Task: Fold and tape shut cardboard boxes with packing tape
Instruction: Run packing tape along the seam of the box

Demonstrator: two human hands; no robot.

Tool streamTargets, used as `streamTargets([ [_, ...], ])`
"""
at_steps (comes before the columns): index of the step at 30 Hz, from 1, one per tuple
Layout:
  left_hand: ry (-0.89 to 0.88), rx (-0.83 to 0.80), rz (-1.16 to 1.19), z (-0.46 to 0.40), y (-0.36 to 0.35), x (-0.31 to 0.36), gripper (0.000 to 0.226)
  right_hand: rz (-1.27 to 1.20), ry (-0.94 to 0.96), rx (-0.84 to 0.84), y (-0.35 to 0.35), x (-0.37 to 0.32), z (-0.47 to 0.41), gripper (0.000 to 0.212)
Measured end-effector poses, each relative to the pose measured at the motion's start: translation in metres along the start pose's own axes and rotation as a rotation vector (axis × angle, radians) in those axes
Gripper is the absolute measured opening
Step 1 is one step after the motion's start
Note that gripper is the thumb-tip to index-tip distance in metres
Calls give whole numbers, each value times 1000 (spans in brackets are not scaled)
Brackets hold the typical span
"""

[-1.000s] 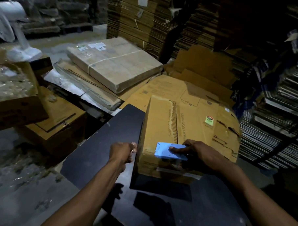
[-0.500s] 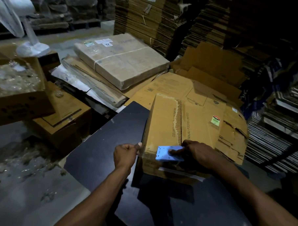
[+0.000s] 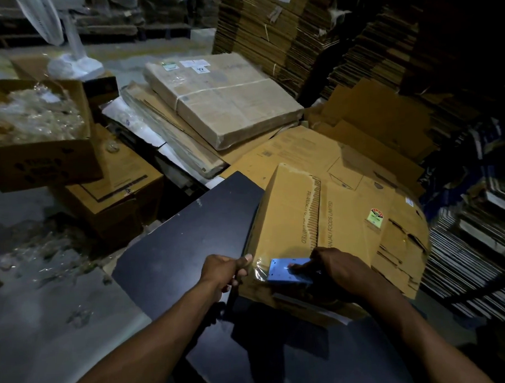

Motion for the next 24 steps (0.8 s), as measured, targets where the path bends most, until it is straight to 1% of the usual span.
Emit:
streamTargets([
  [1,39,-13,16,1,-1,-2,59,9,10,-12,3,-3,2,102],
  [2,80,-24,37,1,-1,-5,60,22,8,-28,4,-4,4,112],
  [3,118,-34,58,1,-2,-9,62,27,-3,-29,5,-7,4,100],
  [4,157,-50,69,1,-3,-12,64,33,-19,-25,4,-7,2,78],
  [5,201,-78,69,1,-4,-14,66,28,-40,-27,4,-5,0,66],
  [7,317,-177,31,-2,-5,-16,71,4,-35,-6,-3,-1,-5,79],
  [8,371,-234,3,-2,-4,-15,72,17,-31,-7,-3,-1,-6,72],
  [9,406,-279,-37,-2,-2,-13,71,60,-14,0,-2,-4,-5,55],
  [10,430,-303,-91,-3,1,-11,72,105,21,-10,-1,-7,-3,44],
  [11,452,-295,-159,-5,4,-13,74,125,52,-11,2,-10,0,43],
  [13,484,-262,-265,-7,10,-23,82,150,62,-16,6,-10,1,48],
  [16,403,-172,-309,-13,20,-37,91,165,59,-25,5,-13,1,53],
  [17,323,-89,-380,-18,27,-35,87,150,50,-28,5,-12,0,55],
  [18,206,14,-452,-24,33,-30,72,137,44,-28,6,-11,0,56],
  [19,53,123,-505,-25,37,-20,56,136,54,-20,6,-11,0,56],
  [20,-138,208,-548,-21,38,-7,41,151,62,-21,6,-11,0,54],
  [21,-373,261,-582,-10,34,9,27,164,59,-29,5,-12,0,53],
  [22,-631,265,-622,6,25,25,23,161,41,-43,6,-12,-1,55],
  [23,-879,204,-701,23,11,36,33,142,16,-51,7,-12,-3,62],
  [24,-1085,105,-844,37,-7,40,46,109,-25,-55,10,-13,-4,69],
])
Point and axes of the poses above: each hand's wrist, its own z-axis away from the middle knuckle, its own y-axis out of the back of the hand, x = y × z, the point moved 5 cm from there along -z, towards the middle knuckle, and after that the axes turned 8 degrees about -x, right-handed, at the moved point
